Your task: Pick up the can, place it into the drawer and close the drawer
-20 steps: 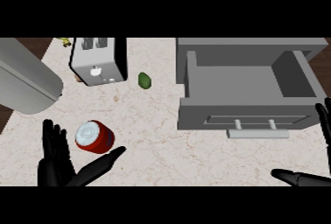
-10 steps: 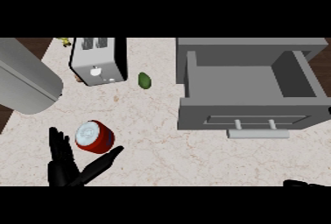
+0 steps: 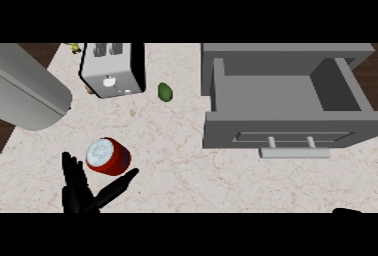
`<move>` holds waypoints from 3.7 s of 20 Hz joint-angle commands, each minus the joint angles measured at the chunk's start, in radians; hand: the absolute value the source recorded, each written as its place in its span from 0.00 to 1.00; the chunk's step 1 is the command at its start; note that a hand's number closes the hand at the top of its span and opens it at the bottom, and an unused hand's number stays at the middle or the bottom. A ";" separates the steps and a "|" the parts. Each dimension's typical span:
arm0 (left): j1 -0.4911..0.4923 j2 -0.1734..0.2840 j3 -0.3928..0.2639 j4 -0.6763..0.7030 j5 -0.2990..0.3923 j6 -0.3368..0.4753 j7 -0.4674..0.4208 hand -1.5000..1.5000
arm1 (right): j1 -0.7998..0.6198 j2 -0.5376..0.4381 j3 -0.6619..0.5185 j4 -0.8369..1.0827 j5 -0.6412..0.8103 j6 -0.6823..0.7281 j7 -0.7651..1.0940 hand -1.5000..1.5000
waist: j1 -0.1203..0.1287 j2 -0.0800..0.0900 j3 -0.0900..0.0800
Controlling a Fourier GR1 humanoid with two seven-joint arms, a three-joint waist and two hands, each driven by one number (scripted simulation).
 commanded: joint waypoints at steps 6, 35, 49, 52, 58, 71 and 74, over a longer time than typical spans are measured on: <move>-0.092 0.022 0.097 0.170 0.099 -0.087 -0.076 0.00 | -0.045 0.006 -0.003 0.006 0.035 0.004 0.026 0.00 | 0.001 0.000 0.000; -0.469 0.047 0.224 0.685 0.205 -0.407 -0.328 1.00 | -0.093 -0.010 -0.094 0.007 0.017 0.022 0.041 0.00 | 0.000 0.000 0.000; -0.781 0.065 0.165 0.969 0.123 -0.683 -0.339 1.00 | -0.098 0.004 -0.085 0.044 0.035 0.028 -0.004 0.00 | -0.011 0.004 0.000; -0.799 0.111 0.169 0.953 0.117 -0.732 -0.313 1.00 | -0.078 -0.001 -0.080 -0.079 0.022 0.015 0.097 0.00 | -0.010 0.002 0.000; -0.838 0.038 0.080 0.740 0.068 -0.621 -0.123 1.00 | -0.094 -0.022 -0.088 -0.094 0.028 0.007 0.148 0.00 | 0.003 -0.003 0.000; -1.065 0.001 -0.008 0.372 0.038 -0.435 0.377 1.00 | -0.134 0.012 -0.036 -0.065 0.098 -0.025 0.134 0.00 | 0.006 -0.005 0.001; -1.161 0.007 0.020 0.448 0.006 -0.426 0.376 1.00 | -0.095 -0.001 -0.053 -0.076 0.077 0.011 0.119 0.00 | -0.008 0.000 0.001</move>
